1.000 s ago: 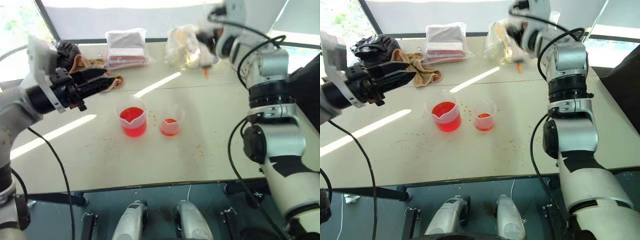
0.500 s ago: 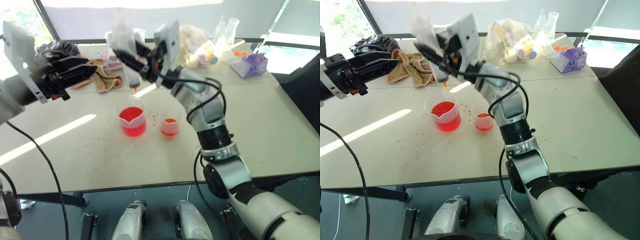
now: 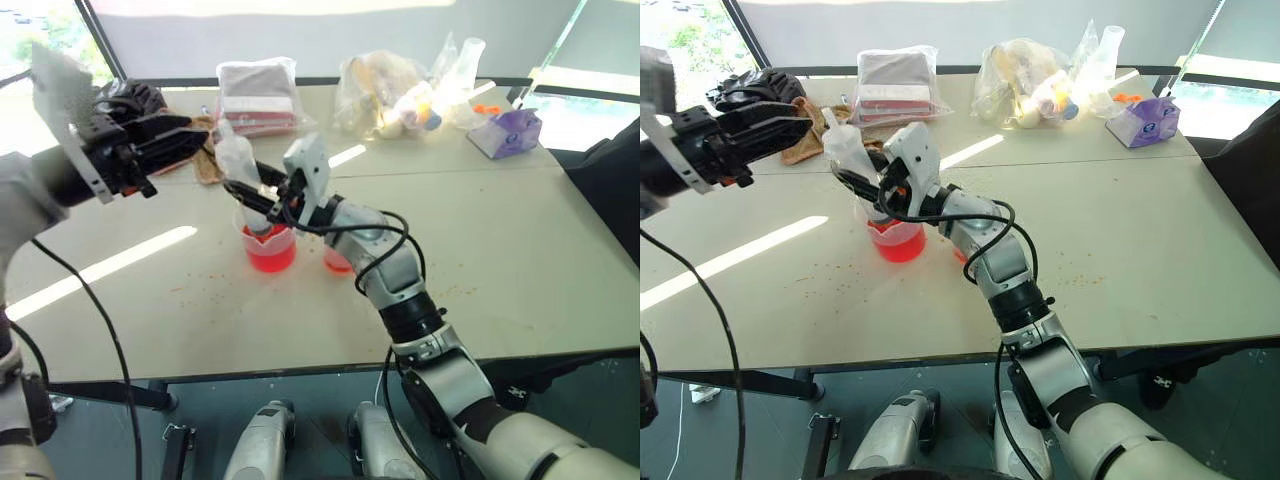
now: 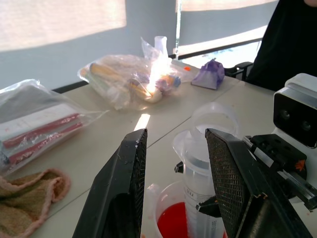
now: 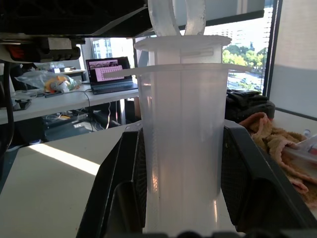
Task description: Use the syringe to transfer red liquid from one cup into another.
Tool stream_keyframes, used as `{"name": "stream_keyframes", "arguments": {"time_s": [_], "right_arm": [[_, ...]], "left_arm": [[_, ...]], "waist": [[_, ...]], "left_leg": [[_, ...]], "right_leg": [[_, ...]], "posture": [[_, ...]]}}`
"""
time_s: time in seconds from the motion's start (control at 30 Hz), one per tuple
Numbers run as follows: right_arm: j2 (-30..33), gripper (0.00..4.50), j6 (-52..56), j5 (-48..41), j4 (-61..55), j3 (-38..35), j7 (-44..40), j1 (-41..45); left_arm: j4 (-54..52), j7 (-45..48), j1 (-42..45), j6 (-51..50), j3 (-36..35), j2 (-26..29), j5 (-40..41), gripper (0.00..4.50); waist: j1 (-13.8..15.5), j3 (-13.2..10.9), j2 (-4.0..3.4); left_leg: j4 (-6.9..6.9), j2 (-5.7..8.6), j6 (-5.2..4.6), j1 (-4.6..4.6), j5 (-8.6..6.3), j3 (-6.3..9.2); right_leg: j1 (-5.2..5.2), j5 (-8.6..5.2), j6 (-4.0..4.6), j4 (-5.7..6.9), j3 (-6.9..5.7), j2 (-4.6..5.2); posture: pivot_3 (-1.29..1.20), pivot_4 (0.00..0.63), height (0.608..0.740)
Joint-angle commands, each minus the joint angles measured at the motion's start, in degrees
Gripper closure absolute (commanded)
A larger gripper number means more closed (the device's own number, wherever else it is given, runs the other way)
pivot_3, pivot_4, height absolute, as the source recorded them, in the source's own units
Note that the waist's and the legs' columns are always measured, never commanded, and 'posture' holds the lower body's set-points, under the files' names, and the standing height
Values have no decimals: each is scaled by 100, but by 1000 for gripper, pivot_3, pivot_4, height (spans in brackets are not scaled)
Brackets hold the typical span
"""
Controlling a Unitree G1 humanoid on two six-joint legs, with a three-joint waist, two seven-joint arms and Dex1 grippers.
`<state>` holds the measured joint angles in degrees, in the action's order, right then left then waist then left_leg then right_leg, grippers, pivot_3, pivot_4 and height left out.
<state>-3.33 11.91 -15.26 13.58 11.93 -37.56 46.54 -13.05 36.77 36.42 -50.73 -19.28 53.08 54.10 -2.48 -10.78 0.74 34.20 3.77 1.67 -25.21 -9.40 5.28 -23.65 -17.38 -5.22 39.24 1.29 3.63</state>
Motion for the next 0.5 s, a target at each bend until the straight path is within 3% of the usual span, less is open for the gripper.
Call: {"name": "stream_keyframes", "arguments": {"time_s": [0.03, 0.5], "right_arm": [[-53, 3119, -141, 36, -283, 62, -40, -35], [-40, 3119, -171, 134, -163, -24, 3, 6]], "left_arm": [[45, 145, 325, 132, 91, -78, -68, 2550], [-82, 533, 393, 88, 456, -257, -238, 2550]], "waist": [[-2, 0, 0], [-8, 0, 0]], "left_leg": [[0, 0, 0, 0, 0, 0], [0, -4, 1, 0, 0, -1]], "right_leg": [[0, 0, 0, 0, 0, 0], [-1, 1, 1, 0, 1, -3]], "posture": [[0, 150, 736], [0, 150, 736]]}}
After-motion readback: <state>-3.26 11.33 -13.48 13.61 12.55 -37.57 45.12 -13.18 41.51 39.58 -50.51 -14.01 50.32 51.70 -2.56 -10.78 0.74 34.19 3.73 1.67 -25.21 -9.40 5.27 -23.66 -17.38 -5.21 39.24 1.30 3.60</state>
